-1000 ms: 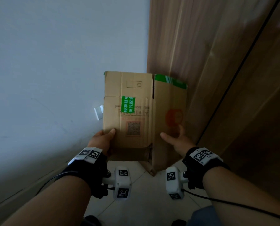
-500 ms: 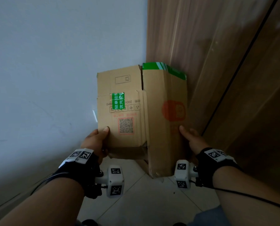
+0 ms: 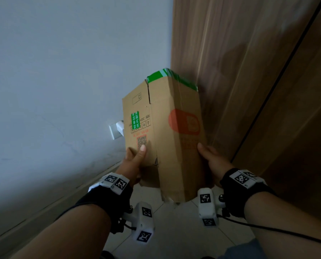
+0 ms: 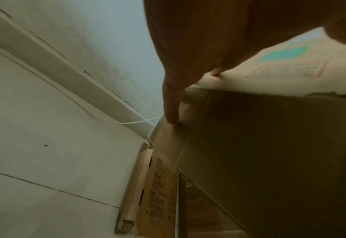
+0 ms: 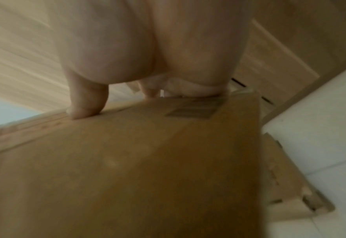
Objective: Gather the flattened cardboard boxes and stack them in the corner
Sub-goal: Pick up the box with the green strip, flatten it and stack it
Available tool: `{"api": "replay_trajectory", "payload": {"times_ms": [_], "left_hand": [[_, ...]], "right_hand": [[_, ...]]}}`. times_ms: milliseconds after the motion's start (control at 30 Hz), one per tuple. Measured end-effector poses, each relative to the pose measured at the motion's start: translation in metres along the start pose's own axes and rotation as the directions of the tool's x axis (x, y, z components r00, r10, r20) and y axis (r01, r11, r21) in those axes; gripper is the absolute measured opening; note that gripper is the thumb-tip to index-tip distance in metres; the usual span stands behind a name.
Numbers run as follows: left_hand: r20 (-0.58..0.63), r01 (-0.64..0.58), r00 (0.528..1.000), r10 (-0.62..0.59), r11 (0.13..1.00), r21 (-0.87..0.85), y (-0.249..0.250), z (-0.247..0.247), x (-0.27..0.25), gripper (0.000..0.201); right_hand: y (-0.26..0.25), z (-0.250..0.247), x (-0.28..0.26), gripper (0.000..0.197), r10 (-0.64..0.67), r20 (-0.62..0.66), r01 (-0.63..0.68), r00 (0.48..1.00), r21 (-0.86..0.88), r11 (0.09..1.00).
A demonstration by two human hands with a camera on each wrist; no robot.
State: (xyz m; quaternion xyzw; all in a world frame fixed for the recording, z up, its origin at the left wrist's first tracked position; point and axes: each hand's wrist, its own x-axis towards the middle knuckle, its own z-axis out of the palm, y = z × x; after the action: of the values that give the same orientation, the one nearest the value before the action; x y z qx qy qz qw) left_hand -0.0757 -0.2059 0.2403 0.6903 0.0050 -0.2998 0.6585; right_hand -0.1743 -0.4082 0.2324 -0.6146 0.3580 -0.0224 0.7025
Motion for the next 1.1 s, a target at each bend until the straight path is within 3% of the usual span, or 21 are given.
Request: {"api": "replay_trajectory", "payload": {"times_ms": [200, 333, 433, 567, 700, 766, 866, 966, 1100], "left_hand": [[0.060, -0.019, 0.998, 0.021, 1.000, -0.025, 0.002, 0.005, -0.005, 0.064], [0.025, -0.037, 0.999, 0.039, 0.997, -0.066, 0.004, 0.001, -0.005, 0.054], [-0.076, -0.095, 0.993, 0.087, 0.990, -0.107, 0.008, -0.004, 0.000, 0.054], [-0.226, -0.117, 0.968, 0.112, 0.993, -0.011, 0.003, -0.021, 0.016, 0.059], [-0.320, -0.049, 0.945, 0.062, 0.998, 0.048, -0.006, -0.034, 0.026, 0.091], [-0.327, -0.033, 0.944, 0.045, 0.999, 0.041, -0.008, -0.039, 0.030, 0.095], [-0.331, -0.047, 0.942, 0.055, 0.998, 0.030, -0.005, -0.044, 0.029, 0.072], [-0.376, -0.041, 0.921, 0.098, 0.987, 0.157, -0.001, -0.046, 0.029, 0.043], [-0.355, -0.059, 0.925, 0.136, 0.974, 0.220, 0.002, -0.039, 0.026, 0.026]], "right_hand": [[0.001, 0.010, 0.003, 0.051, -0.053, 0.044, 0.053, 0.998, 0.007, 0.999], [0.002, 0.011, 0.004, 0.038, -0.095, -0.023, 0.096, 0.995, 0.025, 0.995], [0.000, 0.008, 0.004, 0.039, -0.130, -0.060, 0.132, 0.990, 0.042, 0.990], [0.000, -0.003, 0.003, 0.031, -0.134, -0.062, 0.136, 0.989, 0.024, 0.990], [-0.003, -0.012, 0.001, 0.045, -0.145, -0.084, 0.152, 0.986, 0.083, 0.985], [-0.003, -0.018, 0.002, 0.043, -0.153, -0.139, 0.168, 0.979, 0.109, 0.980], [0.001, -0.033, 0.004, 0.043, -0.178, -0.278, 0.199, 0.944, 0.047, 0.979], [0.002, -0.041, 0.004, 0.037, -0.185, -0.372, 0.192, 0.909, -0.020, 0.981], [0.002, -0.038, 0.004, 0.041, -0.237, -0.432, 0.196, 0.870, -0.137, 0.971]]}}
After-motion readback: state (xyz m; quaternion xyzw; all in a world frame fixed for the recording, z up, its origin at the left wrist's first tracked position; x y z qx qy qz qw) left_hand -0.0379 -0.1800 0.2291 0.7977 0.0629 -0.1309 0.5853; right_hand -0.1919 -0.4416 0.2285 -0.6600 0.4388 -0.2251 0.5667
